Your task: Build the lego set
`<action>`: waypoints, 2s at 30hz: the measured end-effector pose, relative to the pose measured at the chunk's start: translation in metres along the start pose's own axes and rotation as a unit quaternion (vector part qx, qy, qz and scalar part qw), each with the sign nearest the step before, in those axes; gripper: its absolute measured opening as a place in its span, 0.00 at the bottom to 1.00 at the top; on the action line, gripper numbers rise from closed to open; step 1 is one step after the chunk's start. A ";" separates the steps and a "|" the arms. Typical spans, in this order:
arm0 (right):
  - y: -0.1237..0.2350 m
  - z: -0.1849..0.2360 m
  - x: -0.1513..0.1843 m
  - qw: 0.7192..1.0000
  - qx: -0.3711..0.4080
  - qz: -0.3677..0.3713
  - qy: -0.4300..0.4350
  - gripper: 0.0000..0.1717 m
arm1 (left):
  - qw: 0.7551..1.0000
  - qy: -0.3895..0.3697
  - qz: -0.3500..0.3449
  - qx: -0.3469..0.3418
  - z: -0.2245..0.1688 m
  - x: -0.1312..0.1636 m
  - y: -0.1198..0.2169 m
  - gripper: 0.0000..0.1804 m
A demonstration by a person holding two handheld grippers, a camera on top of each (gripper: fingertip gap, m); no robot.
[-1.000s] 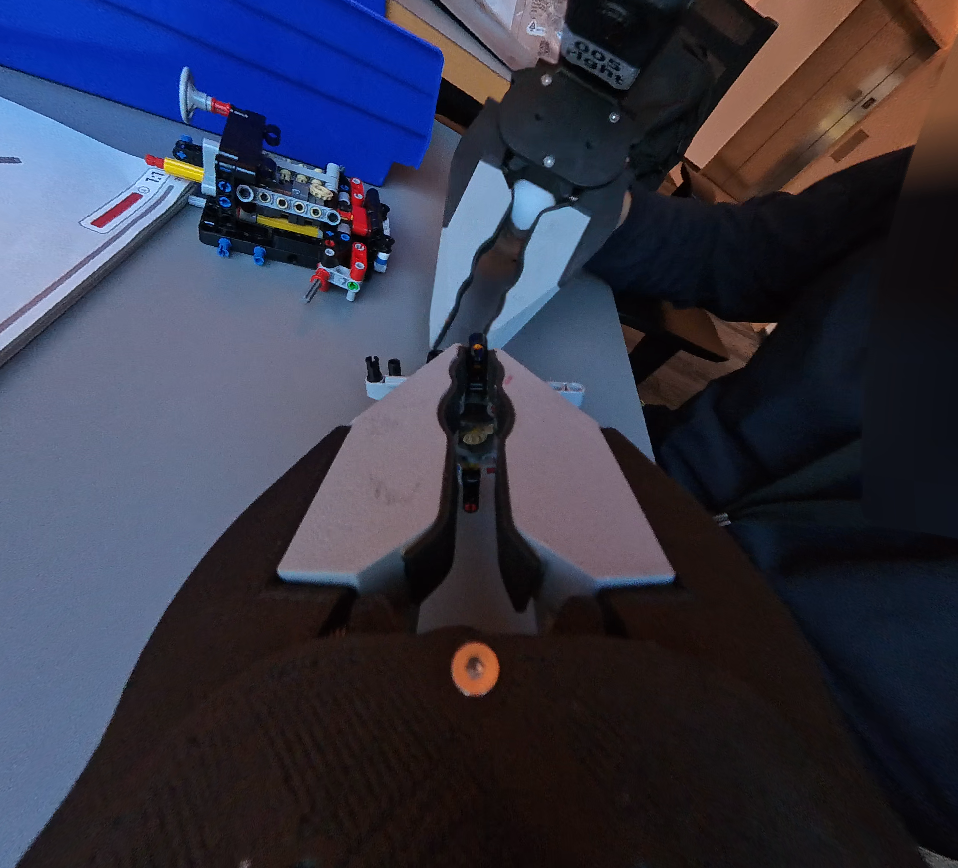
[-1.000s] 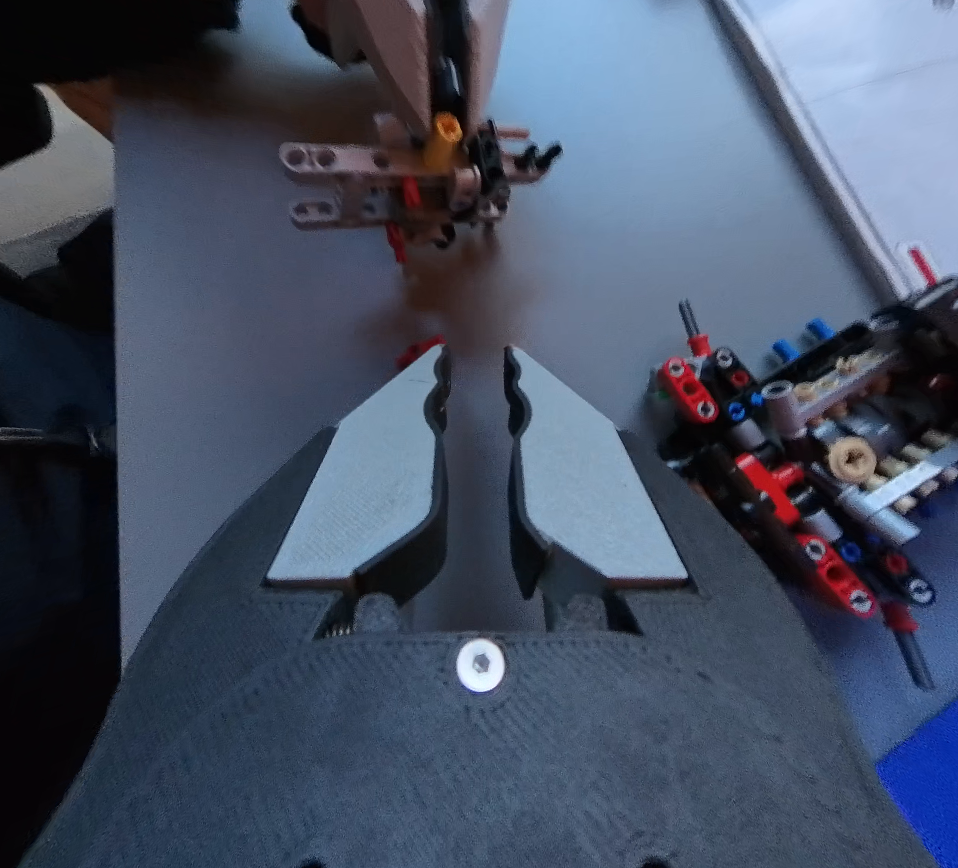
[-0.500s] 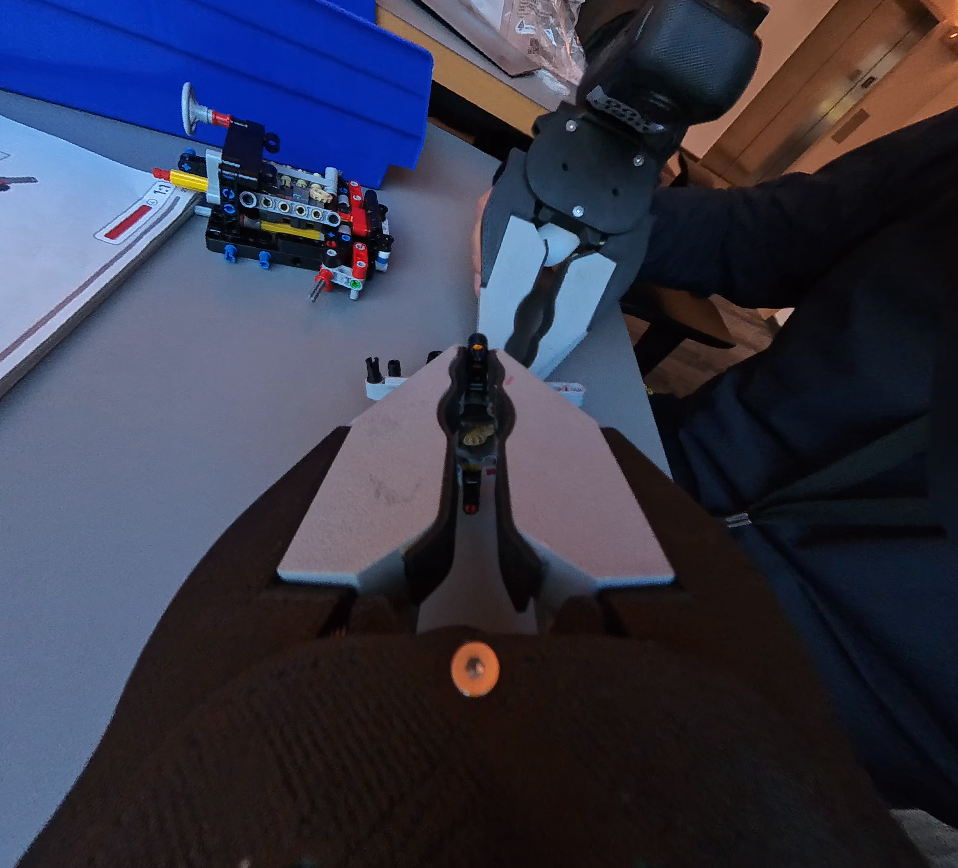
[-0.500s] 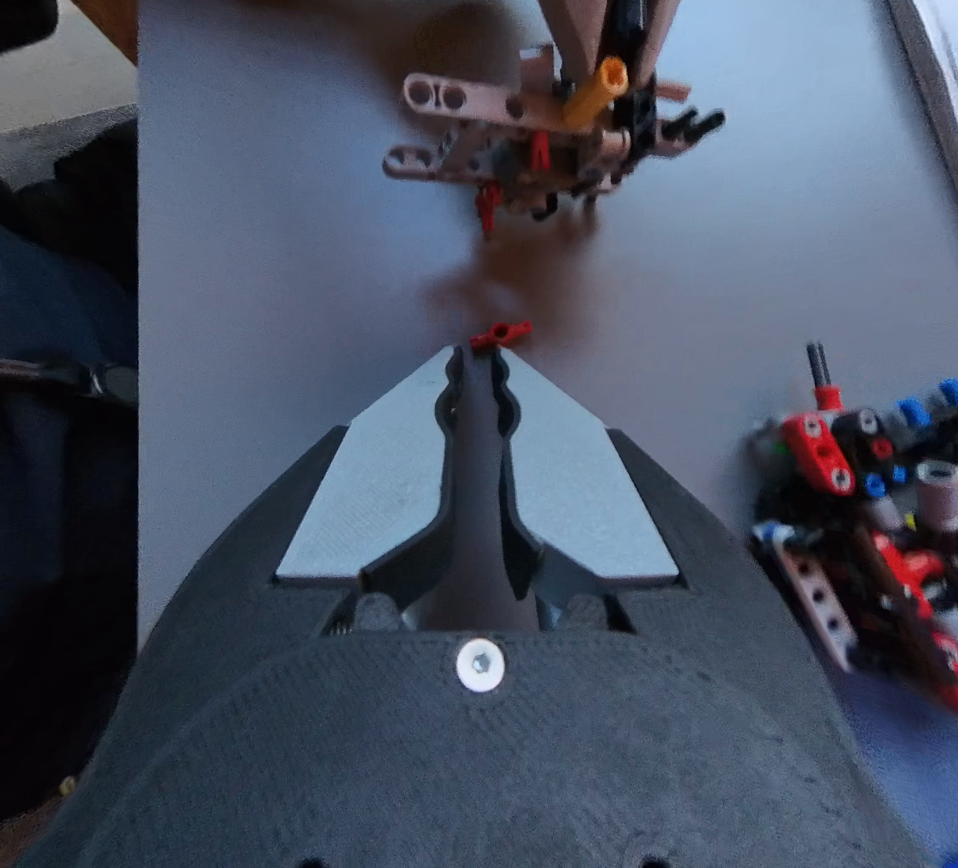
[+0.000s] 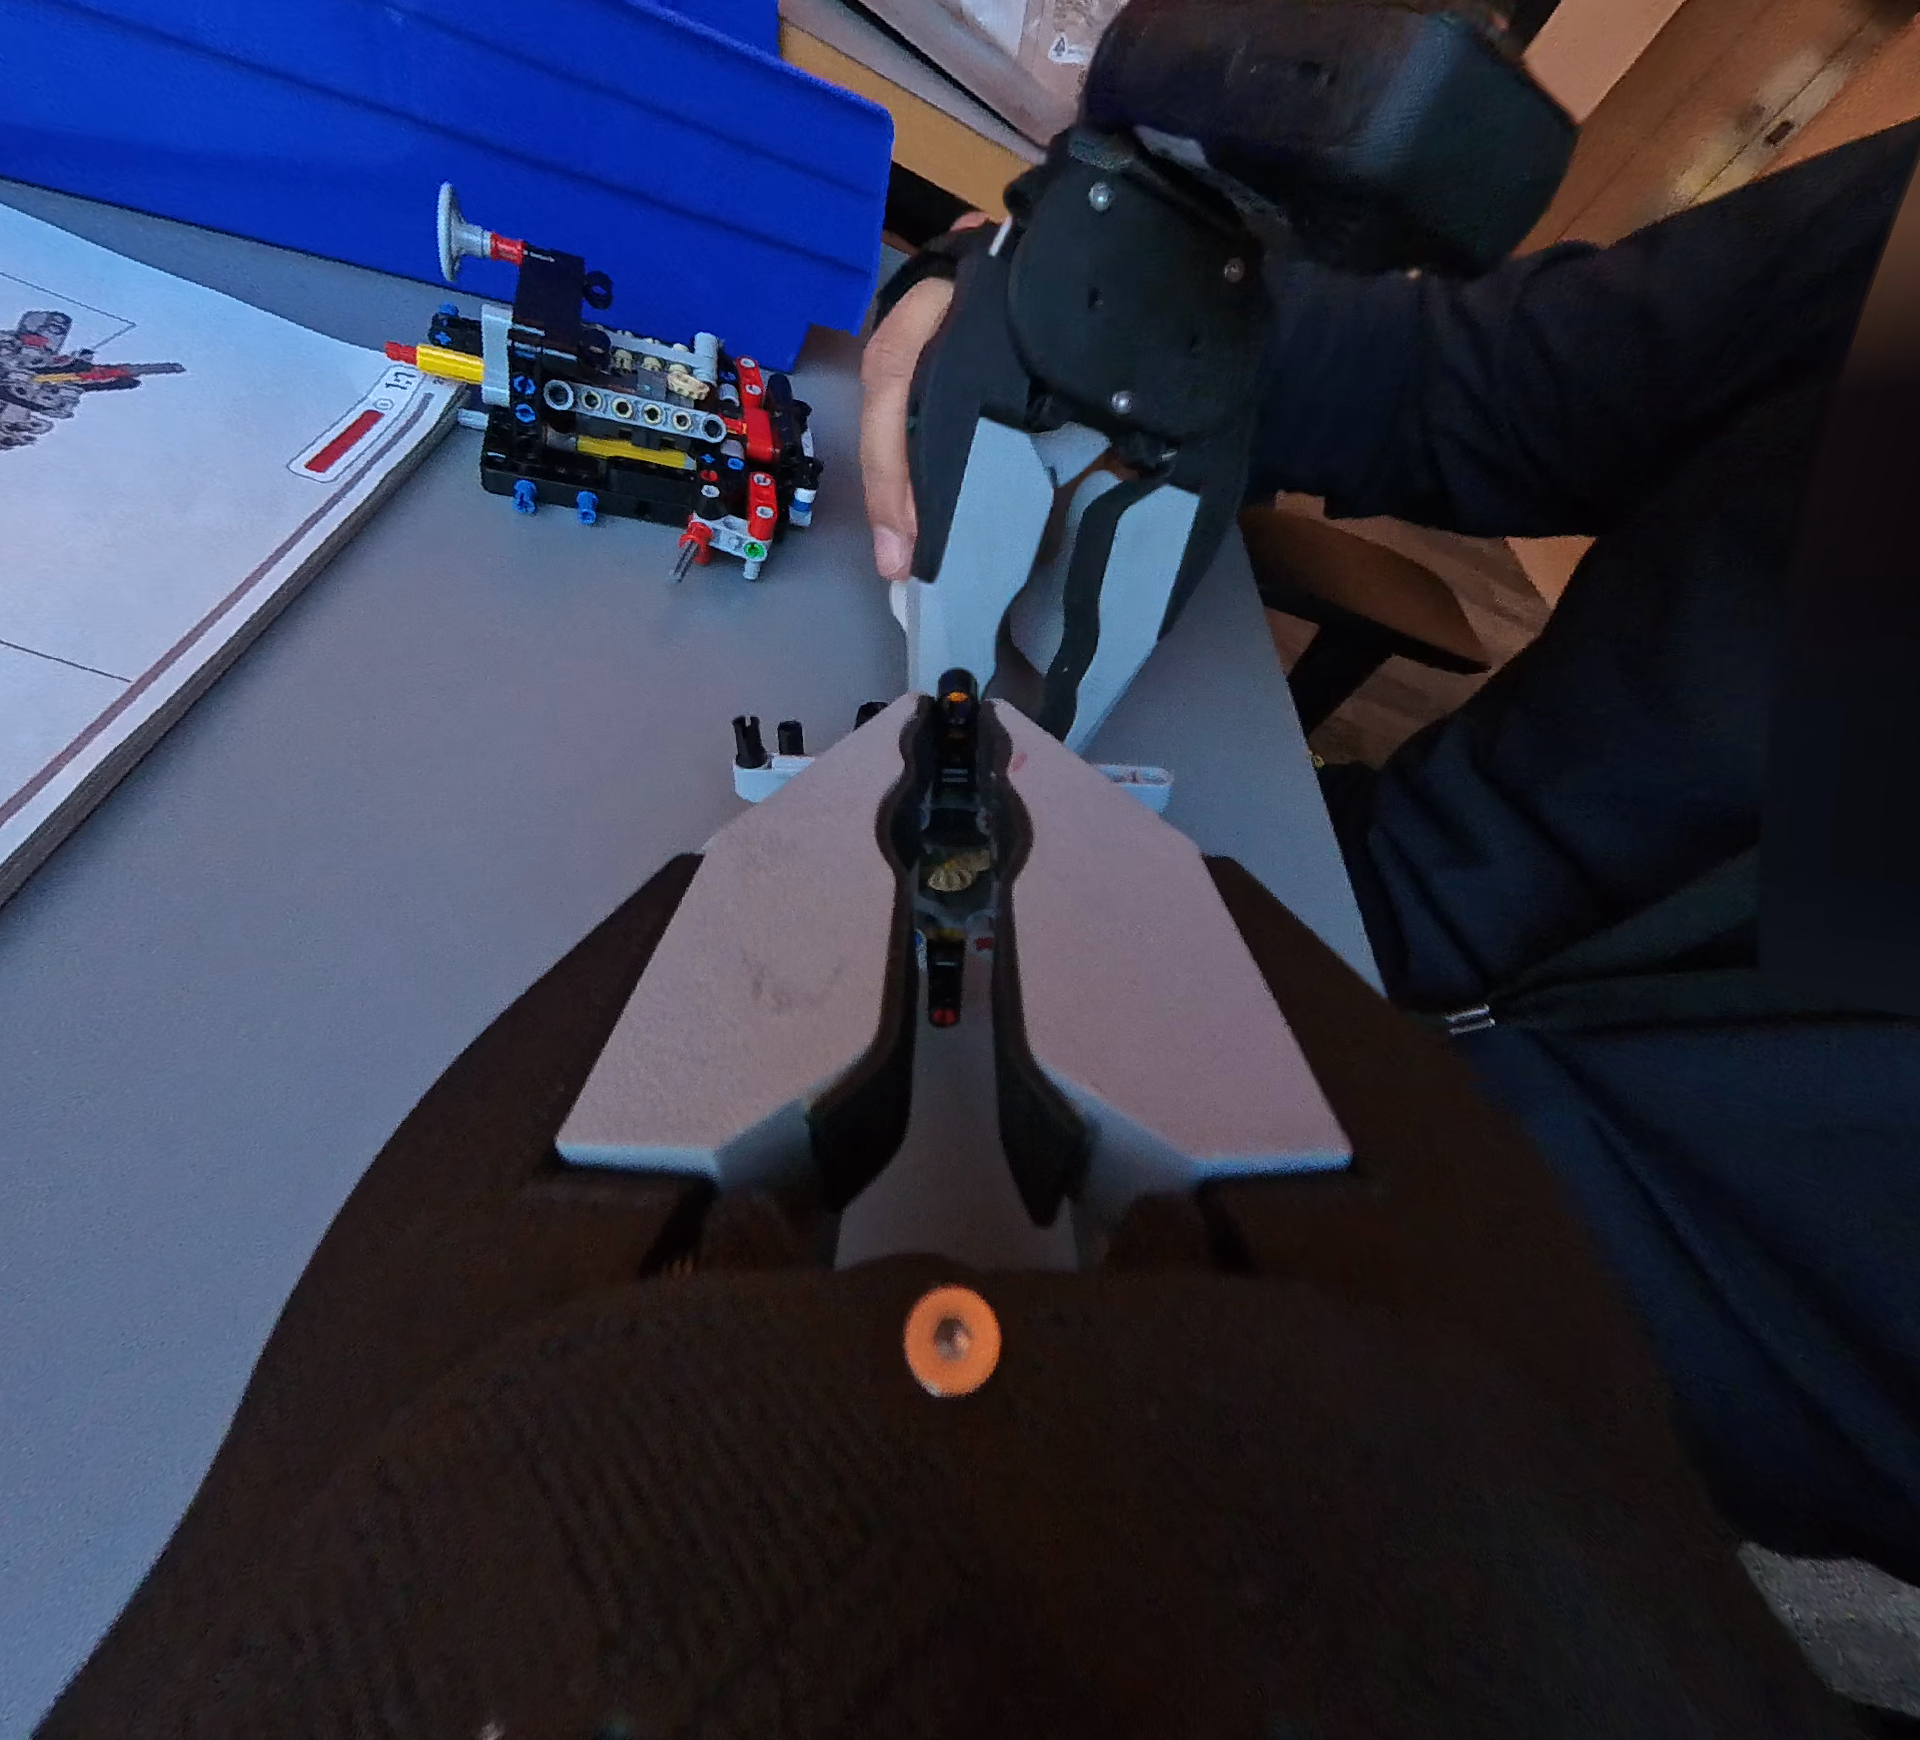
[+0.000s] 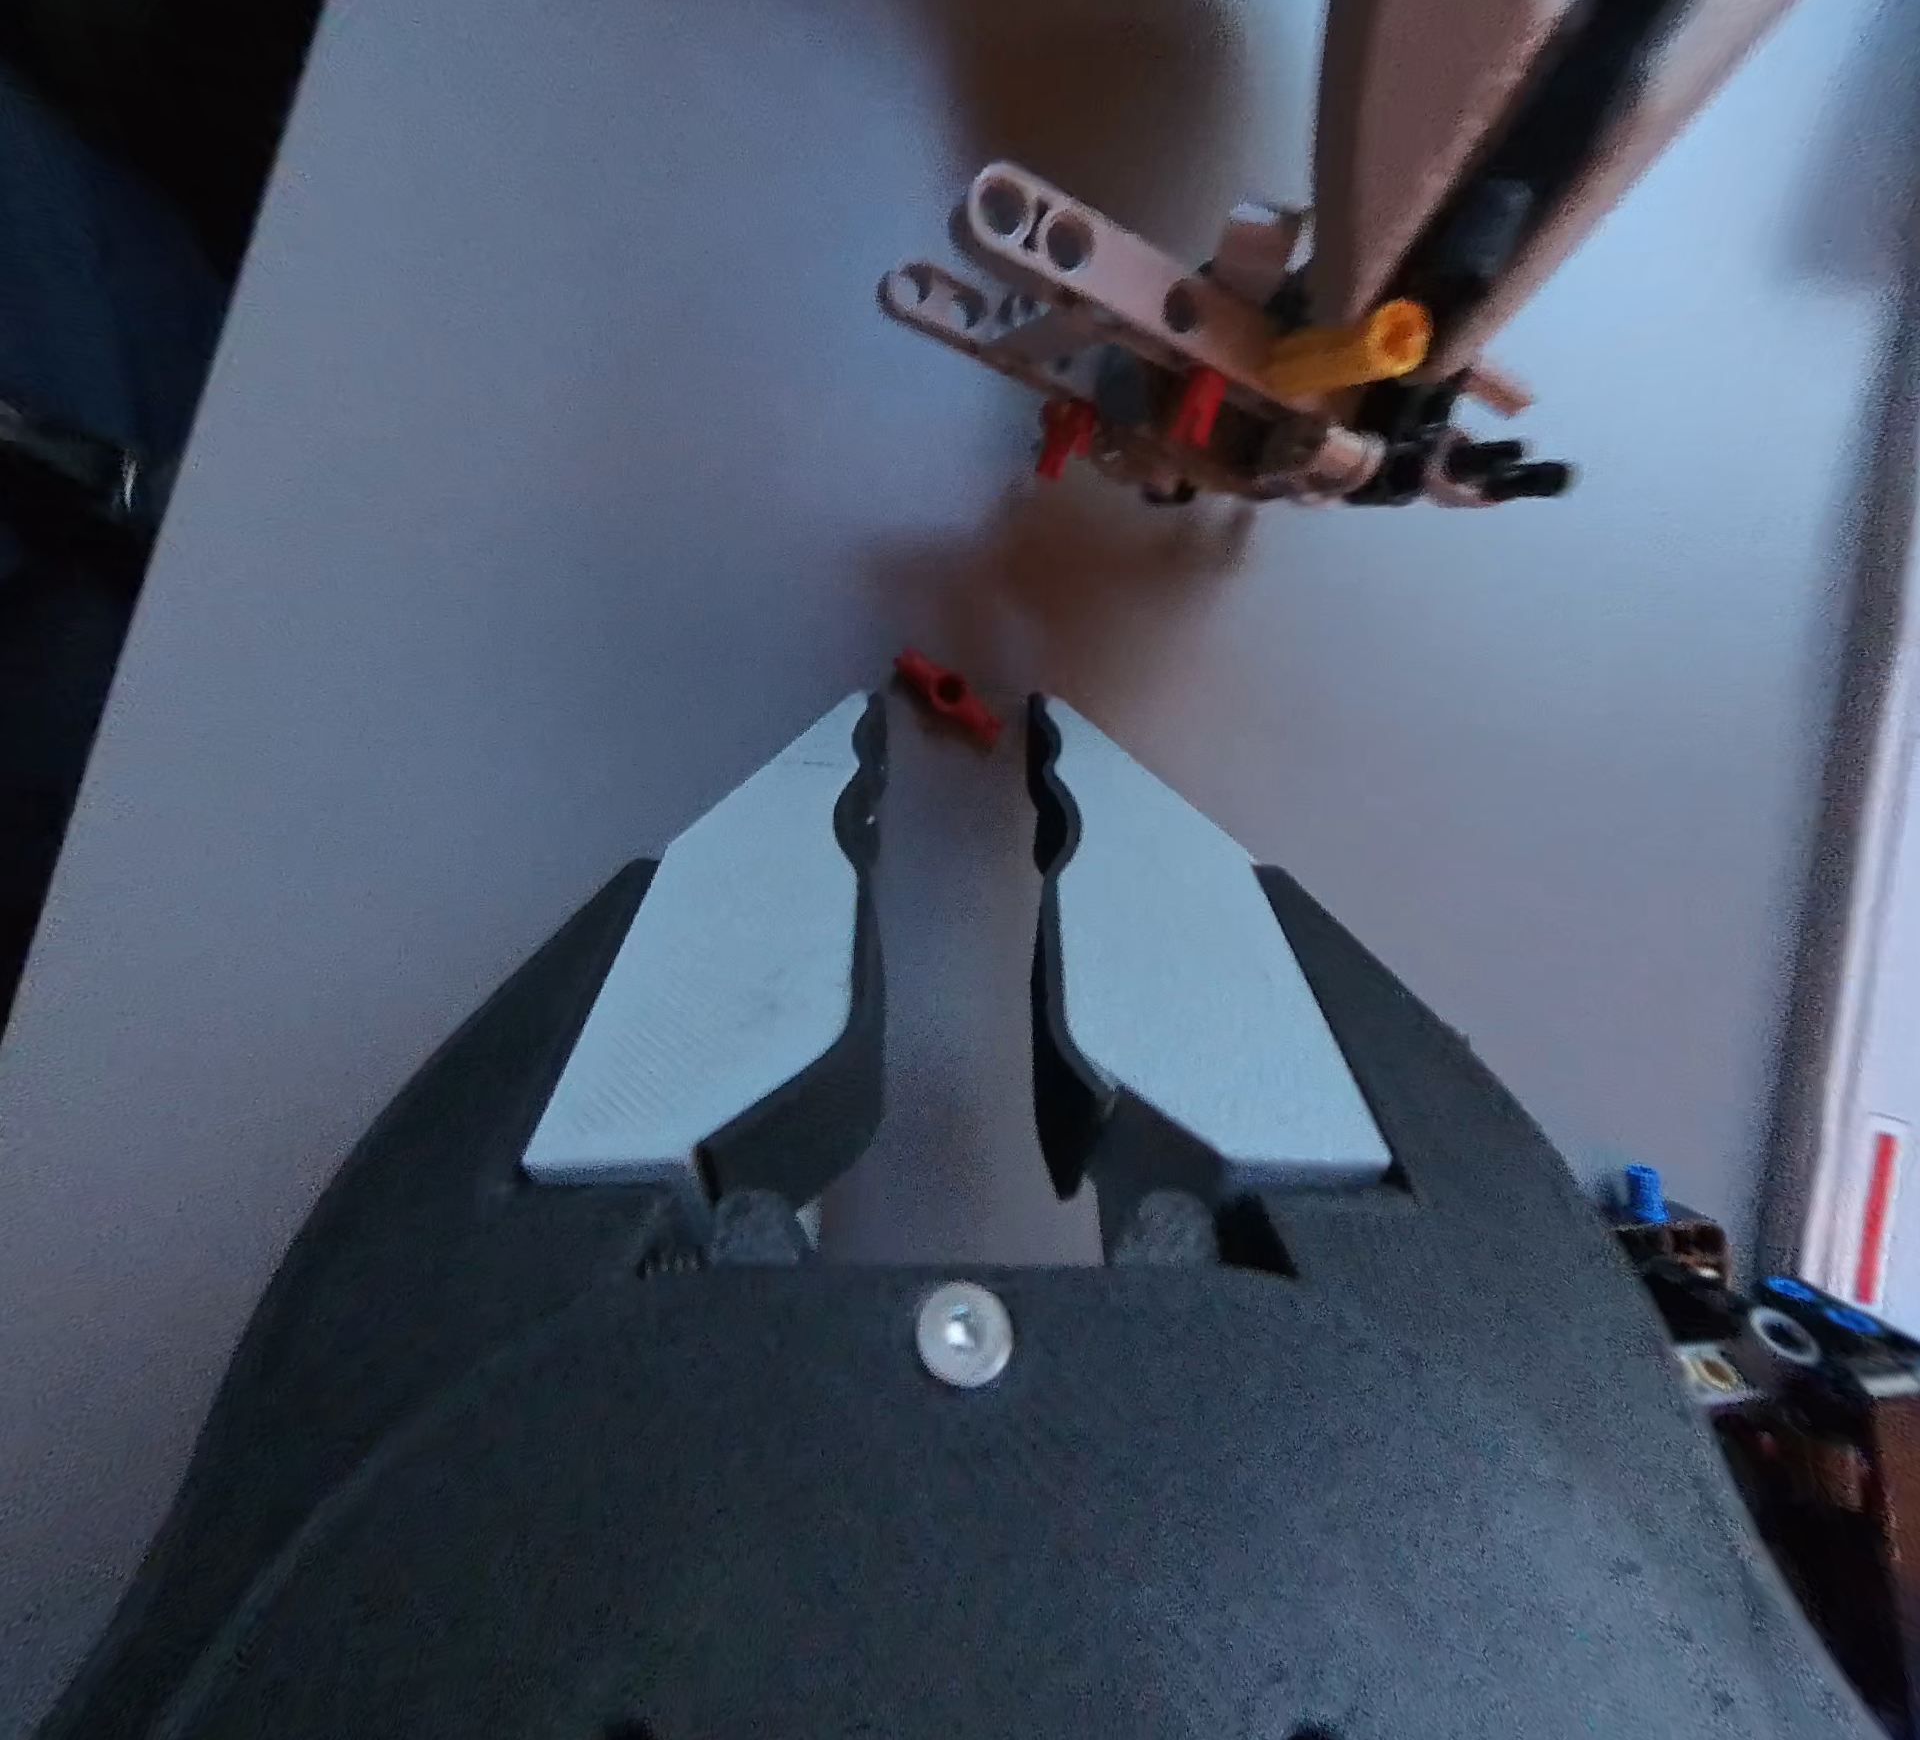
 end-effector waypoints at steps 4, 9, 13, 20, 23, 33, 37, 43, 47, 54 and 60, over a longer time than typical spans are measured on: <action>0.005 0.008 0.006 0.999 -0.024 0.025 -0.026 0.01 | 1.000 -0.007 -0.001 -0.010 0.002 -0.001 0.002 0.03; 0.008 0.016 0.005 0.999 0.009 -0.001 -0.042 0.07 | 1.000 -0.005 -0.009 -0.009 0.001 -0.003 0.003 0.02; 0.002 0.014 -0.003 0.996 0.019 -0.034 -0.085 0.07 | 1.000 -0.002 -0.004 -0.014 0.003 -0.001 0.002 0.03; 0.002 0.019 0.004 0.993 0.052 -0.055 -0.095 0.07 | 1.000 -0.007 -0.014 -0.002 0.001 0.003 0.004 0.02; 0.002 0.019 0.006 0.990 0.047 -0.077 -0.107 0.07 | 1.000 0.004 -0.024 0.003 0.002 0.004 0.007 0.03; 0.004 0.022 0.009 0.991 0.051 -0.079 -0.093 0.02 | 1.000 0.003 -0.022 0.000 0.001 0.004 0.009 0.02; 0.005 0.018 0.009 0.990 0.071 -0.074 -0.101 0.01 | 1.000 -0.014 -0.016 0.014 -0.005 0.007 0.006 0.03; 0.049 -0.011 -0.029 0.952 0.016 -0.227 -0.203 0.01 | 0.998 -0.066 -0.012 0.004 -0.013 0.006 -0.001 0.03; 0.041 -0.016 -0.035 0.959 0.018 -0.213 -0.186 0.01 | 0.997 -0.071 -0.011 0.005 -0.017 0.006 -0.003 0.03; 0.051 -0.020 -0.043 0.953 0.042 -0.244 -0.176 0.00 | 0.998 -0.058 -0.020 0.019 -0.018 0.008 -0.005 0.03; 0.045 -0.017 -0.045 0.962 0.041 -0.218 -0.161 0.01 | 0.998 -0.057 -0.021 0.017 -0.017 0.008 -0.006 0.03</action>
Point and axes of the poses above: each gripper's, where its closed fingertips meet, y back along the fingers, x out of its underside, z = x × y across the jaws, the point moved 4 cm from there along y, back along the fingers, and after that the axes turned 3 degrees about -z, right-handed, at the moved point
